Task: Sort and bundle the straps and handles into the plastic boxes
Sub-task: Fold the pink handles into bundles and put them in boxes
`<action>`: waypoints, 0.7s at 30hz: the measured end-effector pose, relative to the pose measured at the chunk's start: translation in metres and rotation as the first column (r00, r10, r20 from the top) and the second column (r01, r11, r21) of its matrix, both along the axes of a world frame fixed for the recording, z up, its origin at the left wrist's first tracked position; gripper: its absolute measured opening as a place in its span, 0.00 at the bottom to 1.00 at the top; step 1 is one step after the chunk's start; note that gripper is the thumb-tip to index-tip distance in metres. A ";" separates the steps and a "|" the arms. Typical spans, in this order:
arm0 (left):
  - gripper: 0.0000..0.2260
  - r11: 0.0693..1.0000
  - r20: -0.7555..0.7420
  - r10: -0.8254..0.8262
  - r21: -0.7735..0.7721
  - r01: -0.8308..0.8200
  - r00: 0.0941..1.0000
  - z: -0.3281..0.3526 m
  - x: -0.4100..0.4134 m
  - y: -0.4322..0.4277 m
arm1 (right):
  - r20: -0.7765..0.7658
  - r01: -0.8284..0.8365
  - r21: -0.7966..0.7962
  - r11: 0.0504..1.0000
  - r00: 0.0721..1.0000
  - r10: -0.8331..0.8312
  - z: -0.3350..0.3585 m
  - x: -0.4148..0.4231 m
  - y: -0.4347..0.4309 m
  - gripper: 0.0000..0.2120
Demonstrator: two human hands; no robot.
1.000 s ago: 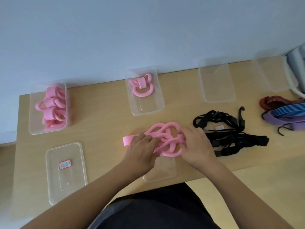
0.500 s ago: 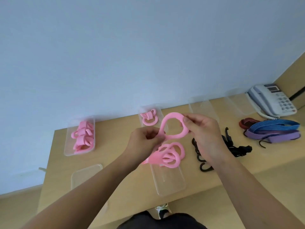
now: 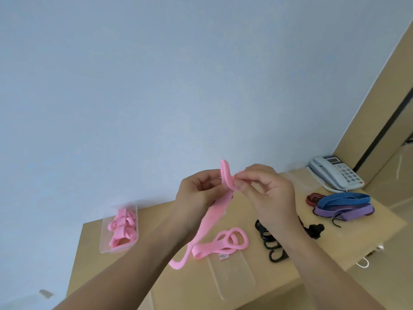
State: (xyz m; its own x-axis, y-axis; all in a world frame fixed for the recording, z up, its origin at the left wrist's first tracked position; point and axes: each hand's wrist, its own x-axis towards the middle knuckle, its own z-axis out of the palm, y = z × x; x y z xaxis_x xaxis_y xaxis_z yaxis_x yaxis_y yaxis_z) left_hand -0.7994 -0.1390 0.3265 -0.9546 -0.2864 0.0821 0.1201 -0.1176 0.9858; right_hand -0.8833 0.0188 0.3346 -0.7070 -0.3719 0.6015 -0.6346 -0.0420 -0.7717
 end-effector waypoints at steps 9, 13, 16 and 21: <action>0.13 0.988 -0.043 0.147 0.053 -0.144 0.988 0.002 0.002 0.011 | -0.400 0.167 0.116 0.979 0.910 -0.108 0.015 -0.013 -0.008 0.05; 0.10 0.967 -0.062 0.245 0.096 -0.238 0.968 0.003 -0.006 0.020 | -0.483 0.179 0.157 0.971 0.872 -0.082 0.020 -0.027 -0.008 0.05; 0.09 0.948 -0.077 0.310 0.104 -0.301 0.948 0.001 -0.014 0.025 | -0.531 0.143 0.292 0.946 0.847 0.036 0.022 -0.041 -0.001 0.09; 0.07 0.934 -0.068 0.355 0.075 -0.350 0.933 -0.003 -0.024 0.031 | -0.511 0.086 0.469 0.879 0.838 0.191 0.031 -0.057 0.006 0.10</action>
State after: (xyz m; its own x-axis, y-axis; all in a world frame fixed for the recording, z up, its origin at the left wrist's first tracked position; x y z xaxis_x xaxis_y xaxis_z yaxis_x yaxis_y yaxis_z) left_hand -0.8235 -0.1081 0.3233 -0.7827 -0.6097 0.1249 0.2420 -0.1132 0.9636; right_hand -0.9407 0.0245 0.3657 -0.3009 -0.7246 0.6200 -0.9510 0.1796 -0.2517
